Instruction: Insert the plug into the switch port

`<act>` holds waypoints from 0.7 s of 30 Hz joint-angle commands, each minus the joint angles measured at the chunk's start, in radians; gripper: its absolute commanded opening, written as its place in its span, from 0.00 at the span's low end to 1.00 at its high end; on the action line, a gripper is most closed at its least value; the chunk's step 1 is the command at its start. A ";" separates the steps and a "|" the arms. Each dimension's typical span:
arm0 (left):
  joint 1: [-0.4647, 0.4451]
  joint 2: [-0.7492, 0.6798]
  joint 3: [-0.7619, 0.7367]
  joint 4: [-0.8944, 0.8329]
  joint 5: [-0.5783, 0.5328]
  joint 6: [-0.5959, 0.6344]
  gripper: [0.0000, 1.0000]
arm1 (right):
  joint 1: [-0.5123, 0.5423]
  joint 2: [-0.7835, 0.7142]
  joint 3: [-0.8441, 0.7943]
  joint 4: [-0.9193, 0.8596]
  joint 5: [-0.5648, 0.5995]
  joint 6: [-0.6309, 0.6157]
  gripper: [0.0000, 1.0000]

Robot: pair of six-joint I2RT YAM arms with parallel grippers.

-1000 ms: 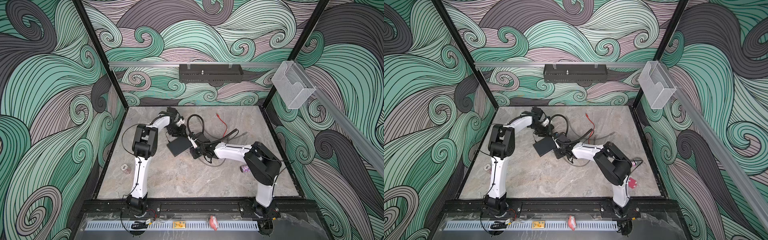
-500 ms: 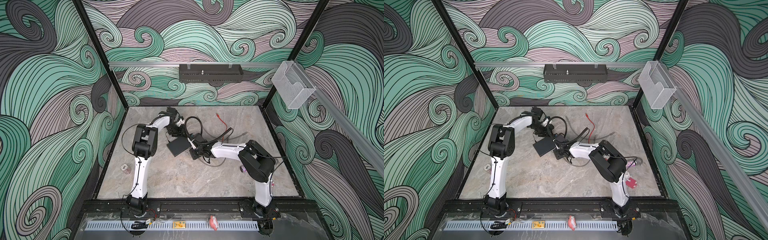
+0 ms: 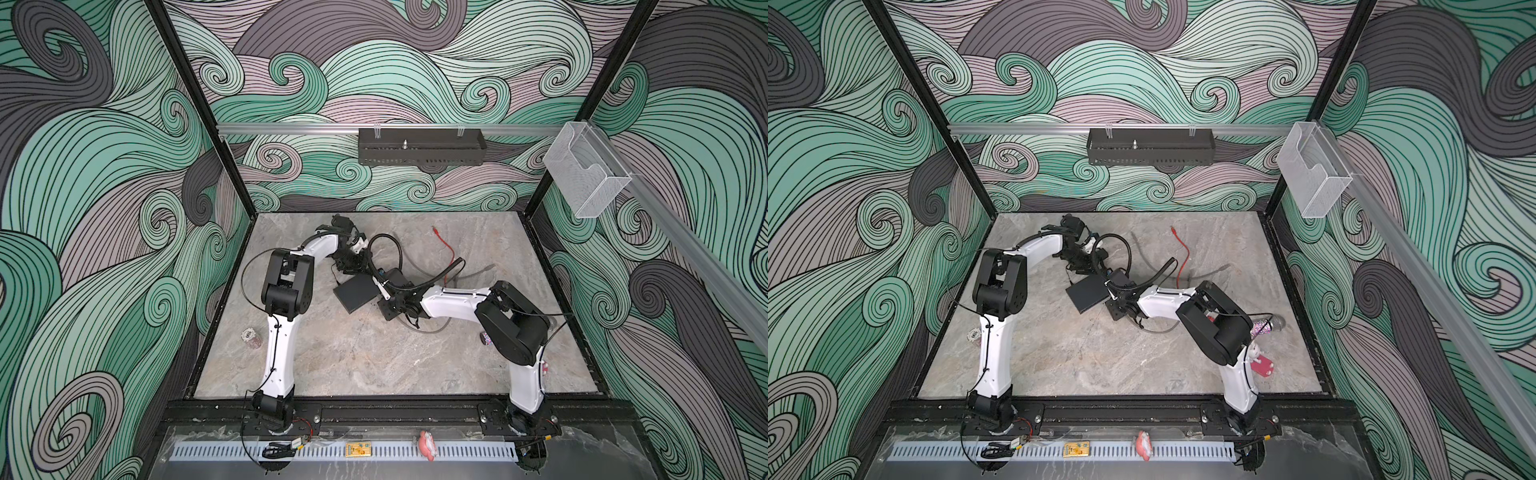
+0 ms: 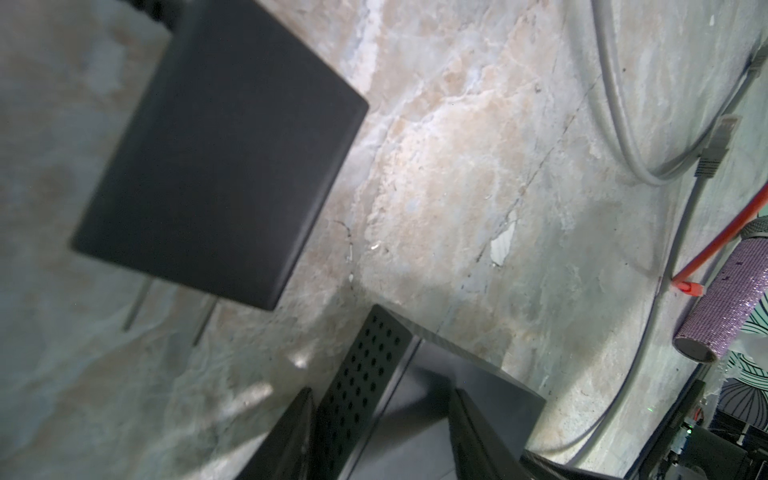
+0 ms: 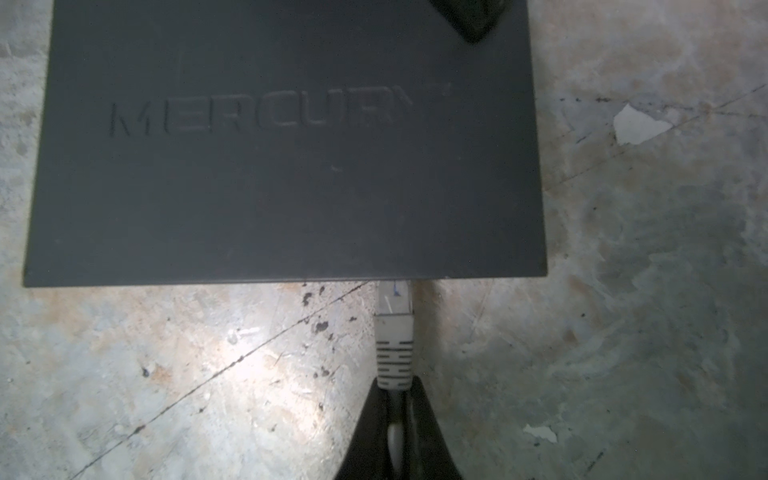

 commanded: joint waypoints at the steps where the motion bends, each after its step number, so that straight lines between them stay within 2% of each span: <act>1: -0.010 0.017 -0.047 -0.062 -0.003 -0.029 0.51 | -0.004 0.014 0.060 0.036 -0.008 -0.041 0.09; 8: -0.017 -0.008 -0.131 -0.009 0.007 -0.044 0.50 | -0.004 0.010 0.086 0.013 -0.037 -0.024 0.07; 21: -0.044 -0.012 -0.164 0.008 0.035 -0.058 0.50 | -0.005 0.074 0.203 -0.014 -0.051 -0.044 0.07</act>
